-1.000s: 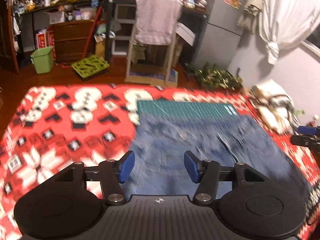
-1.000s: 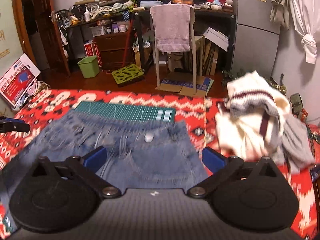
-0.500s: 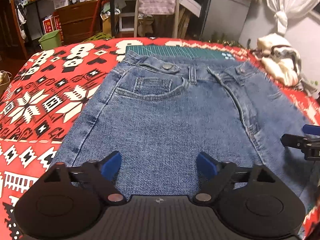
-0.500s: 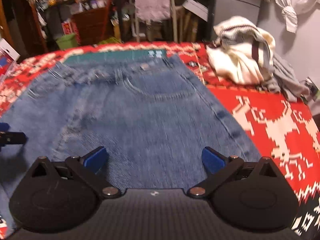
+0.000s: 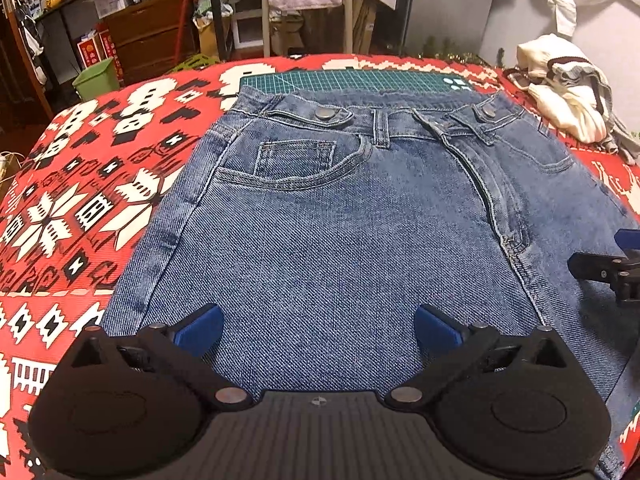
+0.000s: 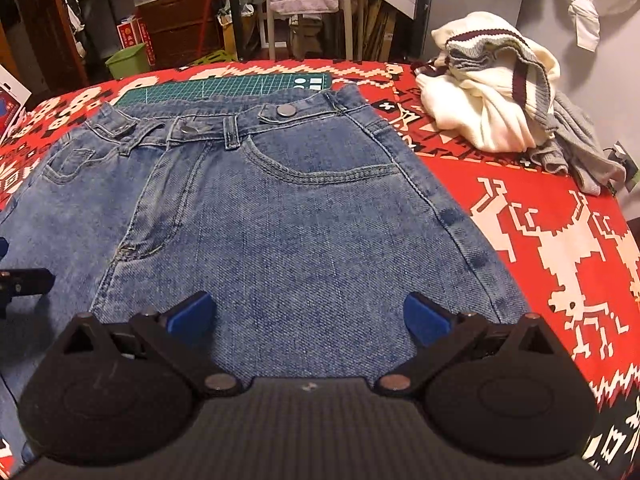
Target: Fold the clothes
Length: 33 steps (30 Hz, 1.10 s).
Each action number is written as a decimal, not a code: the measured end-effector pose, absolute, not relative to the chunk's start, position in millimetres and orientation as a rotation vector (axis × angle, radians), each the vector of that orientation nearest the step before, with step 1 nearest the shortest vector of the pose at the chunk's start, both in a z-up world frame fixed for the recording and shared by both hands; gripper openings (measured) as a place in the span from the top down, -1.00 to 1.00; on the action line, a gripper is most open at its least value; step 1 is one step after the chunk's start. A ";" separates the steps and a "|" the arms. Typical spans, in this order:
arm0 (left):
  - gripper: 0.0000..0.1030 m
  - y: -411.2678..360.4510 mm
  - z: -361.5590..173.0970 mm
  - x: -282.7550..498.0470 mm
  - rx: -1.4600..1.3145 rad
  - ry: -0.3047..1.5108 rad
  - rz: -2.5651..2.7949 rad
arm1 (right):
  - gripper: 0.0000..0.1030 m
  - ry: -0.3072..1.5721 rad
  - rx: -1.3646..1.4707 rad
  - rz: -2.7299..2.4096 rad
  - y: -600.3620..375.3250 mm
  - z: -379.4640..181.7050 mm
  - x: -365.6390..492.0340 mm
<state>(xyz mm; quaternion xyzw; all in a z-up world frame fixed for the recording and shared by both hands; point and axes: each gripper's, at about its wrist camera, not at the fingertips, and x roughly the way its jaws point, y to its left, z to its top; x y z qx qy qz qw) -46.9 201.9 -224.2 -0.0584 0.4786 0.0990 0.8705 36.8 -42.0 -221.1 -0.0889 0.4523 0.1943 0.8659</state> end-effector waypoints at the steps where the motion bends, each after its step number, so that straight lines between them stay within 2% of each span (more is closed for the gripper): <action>1: -1.00 201.6 -224.2 -46.7 -0.122 1.003 0.208 | -0.99 0.944 -0.185 0.402 -41.6 -221.3 36.2; 9: -0.95 200.6 -222.1 -45.2 -0.123 0.998 0.223 | -0.99 0.925 -0.185 0.403 -40.2 -222.4 35.2; 12: -0.51 205.5 -213.1 -43.9 -0.133 0.990 0.235 | -0.99 0.913 -0.184 0.408 -39.8 -223.1 34.3; 14: -0.04 211.5 -205.7 -43.3 -0.148 0.982 0.240 | -0.99 0.901 -0.185 0.413 -40.4 -224.1 33.0; 15: 0.05 216.8 -201.6 -43.3 -0.170 0.978 0.241 | -0.99 0.895 -0.185 0.415 -40.7 -224.6 32.3; 17: 0.41 229.4 -193.4 -43.9 -0.221 0.956 0.246 | -0.99 0.884 -0.181 0.416 -41.9 -225.5 30.7; 19: 0.52 247.5 -189.2 -37.8 -0.272 0.941 0.254 | -0.99 0.869 -0.178 0.415 -43.0 -226.6 29.0; 22: 0.89 275.8 -183.7 -27.2 -0.348 0.920 0.267 | -0.99 0.854 -0.174 0.418 -44.6 -227.7 27.4; 27: 0.95 329.2 -186.8 -1.4 -0.547 0.911 0.269 | -0.99 0.877 -0.164 0.432 -48.5 -224.1 31.5; 29: 0.96 346.0 -193.0 10.2 -0.641 0.917 0.243 | -0.87 0.881 -0.144 0.424 -52.2 -219.3 34.8; 31: 0.97 355.0 -197.7 21.4 -0.691 0.924 0.215 | -0.56 0.887 -0.120 0.401 -56.6 -213.7 42.5; 32: 0.97 357.1 -199.3 26.8 -0.701 0.928 0.202 | -0.48 0.890 -0.101 0.392 -59.4 -211.1 47.3; 33: 0.97 359.2 -200.9 32.1 -0.711 0.931 0.189 | -0.29 0.893 -0.081 0.385 -62.3 -208.6 52.3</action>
